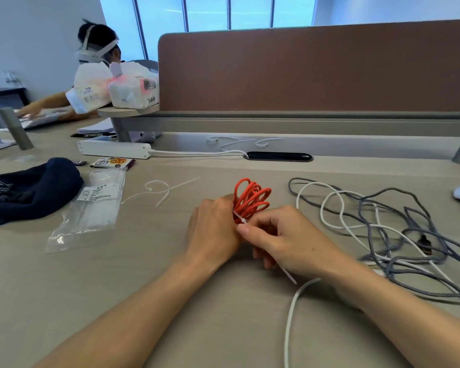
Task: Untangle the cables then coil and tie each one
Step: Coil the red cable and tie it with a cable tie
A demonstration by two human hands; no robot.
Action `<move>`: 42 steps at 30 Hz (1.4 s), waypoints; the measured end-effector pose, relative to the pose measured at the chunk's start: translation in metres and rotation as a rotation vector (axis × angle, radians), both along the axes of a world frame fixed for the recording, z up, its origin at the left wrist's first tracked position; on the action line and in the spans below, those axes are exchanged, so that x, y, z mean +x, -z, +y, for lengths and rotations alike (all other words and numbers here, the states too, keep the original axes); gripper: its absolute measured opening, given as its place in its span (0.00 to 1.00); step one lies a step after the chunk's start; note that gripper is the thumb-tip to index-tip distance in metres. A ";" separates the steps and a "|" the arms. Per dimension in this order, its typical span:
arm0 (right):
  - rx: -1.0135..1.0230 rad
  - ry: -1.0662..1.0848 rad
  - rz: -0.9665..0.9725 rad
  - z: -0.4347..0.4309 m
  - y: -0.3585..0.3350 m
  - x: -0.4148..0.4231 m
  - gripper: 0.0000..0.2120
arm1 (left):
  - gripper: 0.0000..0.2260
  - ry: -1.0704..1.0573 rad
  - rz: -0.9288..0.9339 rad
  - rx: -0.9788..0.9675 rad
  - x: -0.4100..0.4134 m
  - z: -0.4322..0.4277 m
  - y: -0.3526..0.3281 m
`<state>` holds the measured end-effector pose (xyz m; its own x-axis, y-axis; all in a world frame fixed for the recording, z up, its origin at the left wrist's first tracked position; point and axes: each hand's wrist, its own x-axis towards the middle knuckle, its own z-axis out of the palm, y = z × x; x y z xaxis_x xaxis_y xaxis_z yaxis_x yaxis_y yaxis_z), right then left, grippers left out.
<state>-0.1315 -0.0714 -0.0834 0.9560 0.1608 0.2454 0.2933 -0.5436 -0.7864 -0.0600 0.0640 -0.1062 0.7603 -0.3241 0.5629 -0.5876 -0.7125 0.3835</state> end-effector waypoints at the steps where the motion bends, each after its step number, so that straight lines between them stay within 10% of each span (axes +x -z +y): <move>1: -0.020 0.010 -0.015 -0.001 0.000 0.001 0.18 | 0.07 0.052 -0.012 -0.017 -0.002 -0.001 0.000; 13: 0.020 -0.088 -0.031 -0.021 -0.013 0.004 0.13 | 0.09 0.656 0.852 -0.481 -0.011 0.010 -0.011; 24: -0.220 0.130 -0.166 -0.011 -0.005 0.007 0.12 | 0.06 0.146 0.132 -0.049 0.009 -0.003 0.010; 42: -0.028 0.138 -0.183 -0.005 -0.005 -0.001 0.14 | 0.08 0.078 0.211 -0.065 0.014 -0.009 0.013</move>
